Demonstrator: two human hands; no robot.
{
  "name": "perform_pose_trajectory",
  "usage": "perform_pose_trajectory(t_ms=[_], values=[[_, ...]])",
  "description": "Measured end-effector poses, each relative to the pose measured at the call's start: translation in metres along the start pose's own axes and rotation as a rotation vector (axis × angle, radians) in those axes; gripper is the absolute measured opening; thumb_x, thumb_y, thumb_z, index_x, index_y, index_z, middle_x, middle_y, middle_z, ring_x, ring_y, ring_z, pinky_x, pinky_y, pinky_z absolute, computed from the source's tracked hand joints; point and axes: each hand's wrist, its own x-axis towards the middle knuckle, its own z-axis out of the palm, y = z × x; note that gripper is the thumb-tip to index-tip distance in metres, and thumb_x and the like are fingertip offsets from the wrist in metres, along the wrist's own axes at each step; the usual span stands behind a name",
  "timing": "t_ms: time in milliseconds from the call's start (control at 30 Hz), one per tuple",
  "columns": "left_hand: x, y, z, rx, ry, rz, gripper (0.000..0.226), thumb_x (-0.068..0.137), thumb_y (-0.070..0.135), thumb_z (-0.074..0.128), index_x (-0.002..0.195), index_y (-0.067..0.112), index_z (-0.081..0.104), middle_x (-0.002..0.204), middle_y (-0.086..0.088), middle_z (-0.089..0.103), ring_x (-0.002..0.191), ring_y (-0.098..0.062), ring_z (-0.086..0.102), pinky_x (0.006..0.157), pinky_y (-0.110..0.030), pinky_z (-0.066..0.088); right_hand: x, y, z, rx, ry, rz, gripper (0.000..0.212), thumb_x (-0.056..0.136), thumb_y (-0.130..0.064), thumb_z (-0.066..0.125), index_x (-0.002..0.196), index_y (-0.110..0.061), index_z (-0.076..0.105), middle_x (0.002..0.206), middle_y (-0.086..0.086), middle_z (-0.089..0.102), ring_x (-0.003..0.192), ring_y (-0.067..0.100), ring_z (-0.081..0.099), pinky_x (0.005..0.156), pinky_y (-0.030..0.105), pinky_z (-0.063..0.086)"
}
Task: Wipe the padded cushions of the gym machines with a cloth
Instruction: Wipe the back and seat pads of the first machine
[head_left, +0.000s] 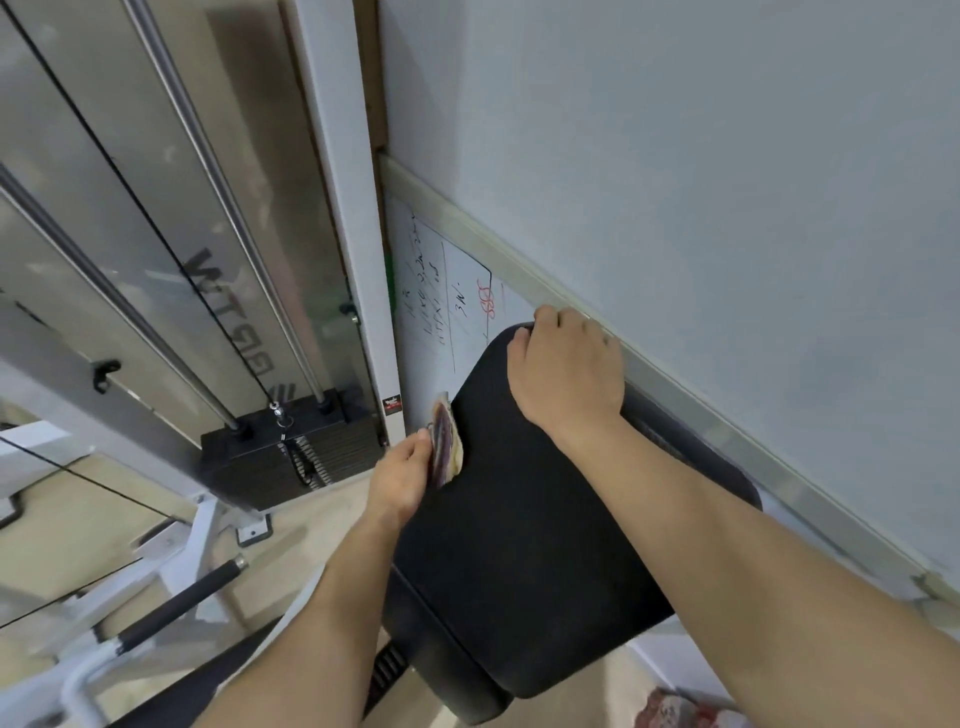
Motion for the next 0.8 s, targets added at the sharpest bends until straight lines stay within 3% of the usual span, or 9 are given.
perform_pose_trajectory(t_ms=[67, 167, 233, 300, 400, 533, 600, 700, 800], values=[[0.006, 0.014, 0.002, -0.02, 0.011, 0.043, 0.043, 0.106, 0.044, 0.038, 0.096, 0.018, 0.071, 0.105, -0.008, 0.073, 0.099, -0.025, 0.064, 0.087, -0.037, 0.045, -0.001, -0.002, 0.005, -0.105, 0.05, -0.072, 0.037, 0.1, -0.029, 0.035, 0.117, -0.01, 0.063, 0.119, 0.008, 0.063, 0.107, 0.029, 0.056, 0.094, 0.044, 0.04], [0.008, 0.066, 0.005, -0.061, 0.023, 0.26, 0.046, 0.106, 0.04, 0.041, 0.068, 0.019, 0.056, 0.069, -0.001, 0.061, 0.073, -0.024, 0.054, 0.07, -0.037, 0.041, -0.004, -0.01, 0.009, -0.198, 0.074, -0.189, 0.04, 0.095, -0.025, 0.043, 0.13, -0.01, 0.057, 0.14, 0.01, 0.052, 0.126, 0.03, 0.046, 0.113, 0.048, 0.027], [0.009, 0.088, 0.005, -0.112, 0.006, 0.395, 0.043, 0.103, 0.04, 0.043, 0.071, 0.016, 0.059, 0.066, -0.004, 0.063, 0.069, -0.028, 0.057, 0.069, -0.041, 0.048, -0.01, -0.018, 0.013, -0.219, 0.1, -0.227, 0.044, 0.094, -0.026, 0.045, 0.134, -0.009, 0.053, 0.144, 0.012, 0.047, 0.132, 0.032, 0.04, 0.117, 0.05, 0.02], [0.013, 0.083, 0.005, -0.098, 0.004, 0.446, 0.039, 0.103, 0.041, 0.042, 0.076, 0.022, 0.065, 0.069, -0.001, 0.069, 0.071, -0.022, 0.063, 0.071, -0.041, 0.052, -0.017, -0.025, 0.022, -0.205, 0.141, -0.253, 0.041, 0.095, -0.026, 0.045, 0.13, -0.008, 0.055, 0.141, 0.014, 0.05, 0.133, 0.033, 0.041, 0.118, 0.05, 0.018], [0.015, 0.03, 0.005, -0.071, 0.008, 0.296, 0.046, 0.106, 0.038, 0.041, 0.063, 0.033, 0.058, 0.06, 0.01, 0.064, 0.064, -0.013, 0.061, 0.062, -0.033, 0.048, -0.034, -0.035, 0.043, -0.247, 0.103, -0.324, 0.043, 0.092, -0.021, 0.046, 0.131, -0.005, 0.057, 0.143, 0.018, 0.051, 0.14, 0.038, 0.037, 0.121, 0.053, 0.013], [0.029, -0.074, 0.004, -0.086, 0.023, 0.013, 0.043, 0.101, 0.04, 0.041, 0.087, 0.015, 0.072, 0.092, -0.008, 0.075, 0.093, -0.029, 0.069, 0.086, -0.044, 0.055, -0.058, -0.055, 0.076, -0.378, -0.055, -0.441, 0.046, 0.093, -0.021, 0.041, 0.131, 0.0, 0.058, 0.143, 0.021, 0.051, 0.145, 0.039, 0.03, 0.122, 0.055, 0.004], [0.031, -0.111, 0.002, -0.134, 0.028, -0.095, 0.044, 0.104, 0.034, 0.041, 0.086, 0.007, 0.071, 0.095, -0.013, 0.074, 0.092, -0.03, 0.067, 0.087, -0.042, 0.052, -0.067, -0.063, 0.09, -0.391, -0.119, -0.482, 0.046, 0.092, -0.019, 0.035, 0.124, 0.001, 0.062, 0.134, 0.022, 0.056, 0.142, 0.04, 0.034, 0.122, 0.055, 0.007], [0.034, -0.144, 0.007, -0.266, 0.064, -0.233, 0.041, 0.106, 0.033, 0.039, 0.082, 0.015, 0.067, 0.098, -0.006, 0.072, 0.089, -0.022, 0.063, 0.087, -0.034, 0.05, -0.073, -0.07, 0.105, -0.363, -0.13, -0.509, 0.041, 0.091, -0.014, 0.031, 0.108, 0.002, 0.065, 0.119, 0.022, 0.062, 0.135, 0.042, 0.041, 0.121, 0.056, 0.012], [0.042, -0.142, 0.01, -0.303, 0.083, -0.272, 0.046, 0.106, 0.034, 0.041, 0.069, 0.015, 0.06, 0.075, -0.002, 0.064, 0.076, -0.02, 0.058, 0.073, -0.029, 0.043, -0.073, -0.07, 0.114, -0.338, -0.112, -0.507, 0.032, 0.089, -0.014, 0.041, 0.102, 0.001, 0.066, 0.113, 0.021, 0.064, 0.131, 0.041, 0.045, 0.12, 0.057, 0.015]])
